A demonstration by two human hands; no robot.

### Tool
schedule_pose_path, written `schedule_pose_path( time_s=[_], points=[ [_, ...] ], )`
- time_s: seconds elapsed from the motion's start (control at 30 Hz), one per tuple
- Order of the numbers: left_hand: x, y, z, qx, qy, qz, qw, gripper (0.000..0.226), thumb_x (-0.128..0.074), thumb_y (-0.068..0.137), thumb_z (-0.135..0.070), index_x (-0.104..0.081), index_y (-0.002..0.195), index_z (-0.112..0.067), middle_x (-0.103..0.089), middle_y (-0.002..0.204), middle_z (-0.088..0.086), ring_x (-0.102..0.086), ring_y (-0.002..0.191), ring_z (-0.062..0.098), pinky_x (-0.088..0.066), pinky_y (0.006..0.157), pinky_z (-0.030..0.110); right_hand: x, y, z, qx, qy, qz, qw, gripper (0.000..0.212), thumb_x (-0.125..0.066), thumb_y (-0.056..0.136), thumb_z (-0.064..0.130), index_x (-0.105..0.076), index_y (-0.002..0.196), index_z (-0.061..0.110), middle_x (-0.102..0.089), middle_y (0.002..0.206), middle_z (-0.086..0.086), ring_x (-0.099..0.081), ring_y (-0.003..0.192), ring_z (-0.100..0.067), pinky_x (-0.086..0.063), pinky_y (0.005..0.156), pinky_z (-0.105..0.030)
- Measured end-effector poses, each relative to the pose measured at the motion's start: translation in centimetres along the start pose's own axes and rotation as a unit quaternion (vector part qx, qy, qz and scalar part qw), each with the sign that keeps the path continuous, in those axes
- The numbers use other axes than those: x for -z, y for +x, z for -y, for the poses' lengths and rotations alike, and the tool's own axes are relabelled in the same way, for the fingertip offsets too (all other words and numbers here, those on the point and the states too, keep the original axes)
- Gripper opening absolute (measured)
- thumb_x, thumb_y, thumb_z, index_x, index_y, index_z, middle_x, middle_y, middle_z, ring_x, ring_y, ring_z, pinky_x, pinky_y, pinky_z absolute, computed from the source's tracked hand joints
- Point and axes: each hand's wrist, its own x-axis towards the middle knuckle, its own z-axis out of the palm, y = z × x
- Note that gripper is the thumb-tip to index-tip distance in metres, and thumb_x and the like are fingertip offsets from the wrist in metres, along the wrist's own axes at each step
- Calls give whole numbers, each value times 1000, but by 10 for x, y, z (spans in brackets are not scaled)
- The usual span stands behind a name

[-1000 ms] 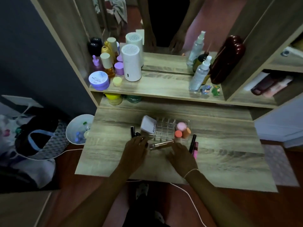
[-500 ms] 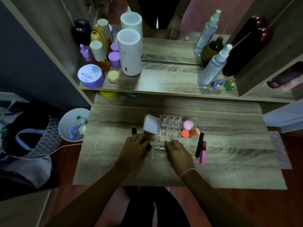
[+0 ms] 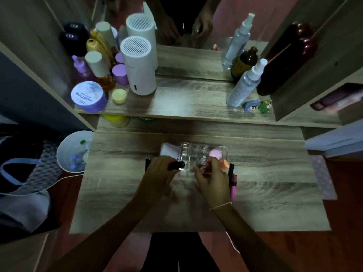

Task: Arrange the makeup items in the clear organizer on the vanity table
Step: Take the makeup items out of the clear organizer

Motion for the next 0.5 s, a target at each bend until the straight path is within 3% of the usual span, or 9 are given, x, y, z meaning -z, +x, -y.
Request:
schedule_pose_path(
  time_s=[0.07,0.2,0.3,0.4,0.5],
  points=[
    [-4,18,-10,64,-75,-33,995,18,-60,89,-21,-59,105,-13,-61,102,6,-49,89,6,-37,76,5,1,10,5,-12,39,-24,999,27,-69,85,20,-54,107,14,-63,82,2,-60,70,-6,-38,58,2],
    [-11,48,-24,98,-152,-92,979,23,-63,87,-19,-56,109,-17,-55,102,-6,-57,94,12,-44,80,17,-1,26,9,-9,64,-42,997,20,-69,85,19,-57,100,16,-67,90,3,-65,79,-6,-48,68,-7],
    [-16,61,-25,101,-128,-83,983,24,-66,84,-12,-57,106,-17,-57,100,-7,-57,92,12,-45,81,24,-5,34,11,-3,54,-64,997,22,-71,83,11,-60,101,16,-57,90,18,-56,78,11,-37,70,7],
    [-18,64,-23,115,-126,-56,984,22,-64,85,-10,-56,105,-16,-60,100,-4,-57,89,7,-45,76,16,-8,40,9,2,25,-63,998,22,-70,82,7,-61,101,12,-61,92,2,-46,81,30,-25,71,13],
    [-19,62,-20,112,-115,-40,986,18,-62,86,-10,-56,102,-17,-60,98,-3,-56,88,6,-42,75,13,-10,44,6,-14,4,-42,999,22,-69,83,12,-61,104,13,-69,97,-8,-57,81,9,-15,77,16]
  ],
)
